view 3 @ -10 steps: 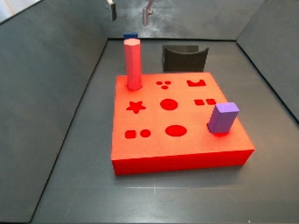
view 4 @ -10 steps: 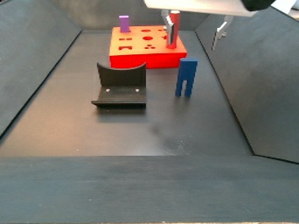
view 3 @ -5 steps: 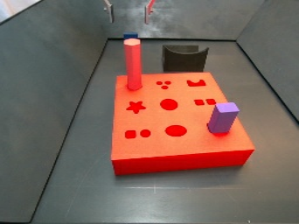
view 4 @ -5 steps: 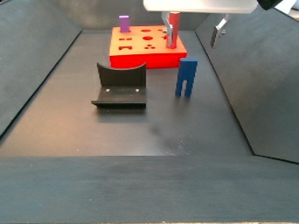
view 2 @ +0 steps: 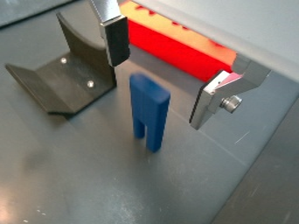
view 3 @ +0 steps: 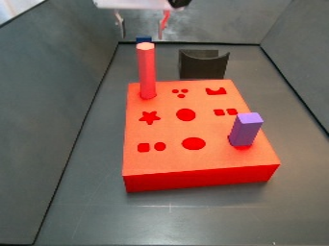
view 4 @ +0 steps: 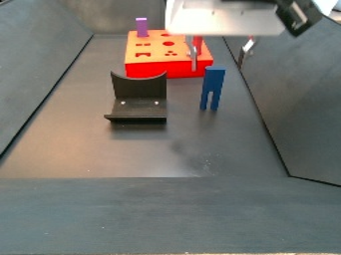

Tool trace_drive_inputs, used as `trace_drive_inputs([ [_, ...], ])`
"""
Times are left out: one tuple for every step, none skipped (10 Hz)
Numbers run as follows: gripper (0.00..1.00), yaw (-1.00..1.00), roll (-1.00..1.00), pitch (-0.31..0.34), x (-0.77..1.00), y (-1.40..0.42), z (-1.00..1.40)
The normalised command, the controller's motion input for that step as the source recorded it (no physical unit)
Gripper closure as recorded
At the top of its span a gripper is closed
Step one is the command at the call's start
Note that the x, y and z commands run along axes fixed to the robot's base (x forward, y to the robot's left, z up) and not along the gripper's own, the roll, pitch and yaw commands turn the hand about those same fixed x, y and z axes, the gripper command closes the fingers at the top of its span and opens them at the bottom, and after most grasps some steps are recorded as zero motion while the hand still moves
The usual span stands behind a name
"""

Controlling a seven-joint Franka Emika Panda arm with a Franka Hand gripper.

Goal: Pick up the square-circle object. Move up. Rotate the square-circle object. Place the square-circle object on the fixture. Regrasp the square-circle object. Move to above the board. Insert the square-circle object.
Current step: Rotate the square-circle object, then move to above the board.

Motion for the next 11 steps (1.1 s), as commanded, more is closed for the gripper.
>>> trace_drive_inputs([
  [0.00, 0.02, -0.09, -0.030, 0.04, 0.00, -0.74],
  [0.00, 0.02, -0.10, -0.028, 0.04, 0.00, -0.56],
  [0.00, 0.02, -0.11, -0.030, 0.04, 0.00, -0.43],
  [0.00, 0.02, -0.12, -0.034, 0.05, 0.00, -0.25],
  [0.00, 0.02, -0.13, -0.034, 0.05, 0.00, -0.18],
  [1.00, 0.03, -0.14, -0.029, 0.00, 0.00, 0.00],
  [1.00, -0.12, -0.09, 0.105, -0.27, 0.05, 1.00],
  [1.00, -0.12, -0.08, 0.101, -0.27, 0.05, 1.00],
  [1.00, -0.10, -0.07, 0.081, -0.26, 0.05, 1.00],
  [1.00, -0.06, -0.05, 0.067, -0.24, 0.05, 1.00],
  [1.00, -0.04, -0.02, 0.062, -0.23, 0.05, 1.00],
])
